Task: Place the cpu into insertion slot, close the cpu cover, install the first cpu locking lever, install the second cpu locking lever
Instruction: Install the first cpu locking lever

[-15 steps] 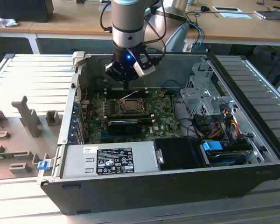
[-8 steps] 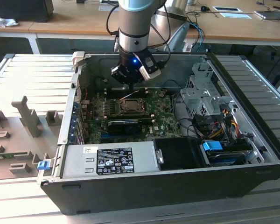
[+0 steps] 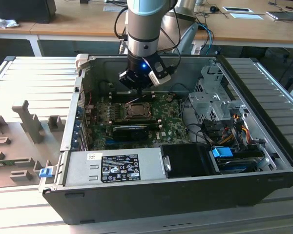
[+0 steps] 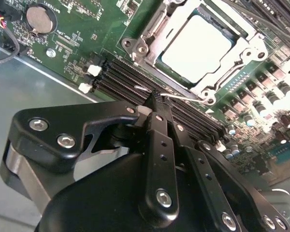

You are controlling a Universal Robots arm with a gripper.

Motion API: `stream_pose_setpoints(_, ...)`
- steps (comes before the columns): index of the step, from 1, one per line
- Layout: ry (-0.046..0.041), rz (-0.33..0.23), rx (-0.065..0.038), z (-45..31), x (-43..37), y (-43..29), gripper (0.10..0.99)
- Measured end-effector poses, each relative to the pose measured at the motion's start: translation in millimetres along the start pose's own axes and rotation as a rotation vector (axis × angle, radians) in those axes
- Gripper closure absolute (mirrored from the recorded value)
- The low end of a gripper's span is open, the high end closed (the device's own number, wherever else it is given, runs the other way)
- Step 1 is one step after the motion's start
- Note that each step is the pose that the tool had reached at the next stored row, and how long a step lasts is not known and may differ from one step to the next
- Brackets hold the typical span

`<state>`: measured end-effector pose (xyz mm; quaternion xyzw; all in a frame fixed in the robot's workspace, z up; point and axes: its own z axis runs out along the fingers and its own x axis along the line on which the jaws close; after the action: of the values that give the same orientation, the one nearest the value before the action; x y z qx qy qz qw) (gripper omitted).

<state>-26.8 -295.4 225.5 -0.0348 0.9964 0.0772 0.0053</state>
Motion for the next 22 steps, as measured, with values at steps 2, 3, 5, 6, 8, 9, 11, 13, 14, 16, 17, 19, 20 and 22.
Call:
stream_pose_setpoints(2, 0.0000, 0.001, 0.000, 1.9, -1.7, -0.4, 0.984)
stream_pose_setpoints(3, -0.0002, 0.001, 0.000, 3.6, -2.9, -0.8, 0.984)
stream_pose_setpoints(5, -0.0004, 0.003, 0.000, 7.7, -5.0, -1.5, 0.984)
stream_pose_setpoints(6, -0.0004, 0.003, 0.000, 8.9, -5.5, -1.8, 0.984)
stream_pose_setpoints(8, -0.0007, 0.005, 0.000, 11.6, -7.0, -2.3, 0.984)
stream_pose_setpoints(9, -0.0008, 0.005, 0.000, 12.5, -7.5, -2.5, 0.984)
stream_pose_setpoints(11, -0.0010, 0.007, 0.000, 13.9, -8.3, -2.7, 0.984)
stream_pose_setpoints(13, -0.0014, 0.010, 0.000, 16.0, -8.9, -3.1, 0.984)
stream_pose_setpoints(14, -0.0015, 0.010, 0.000, 16.8, -9.1, -3.3, 0.984)
stream_pose_setpoints(16, -0.0017, 0.011, 0.001, 18.4, -9.3, -3.5, 0.984)
stream_pose_setpoints(17, -0.0018, 0.012, 0.001, 19.0, -9.3, -3.6, 0.984)
stream_pose_setpoints(19, -0.0018, 0.013, 0.003, 20.2, -9.4, -3.8, 0.984)
stream_pose_setpoints(20, -0.0018, 0.014, 0.004, 20.9, -9.5, -3.9, 0.984)
stream_pose_setpoints(22, -0.0016, 0.015, 0.007, 21.8, -9.6, -4.1, 0.984)
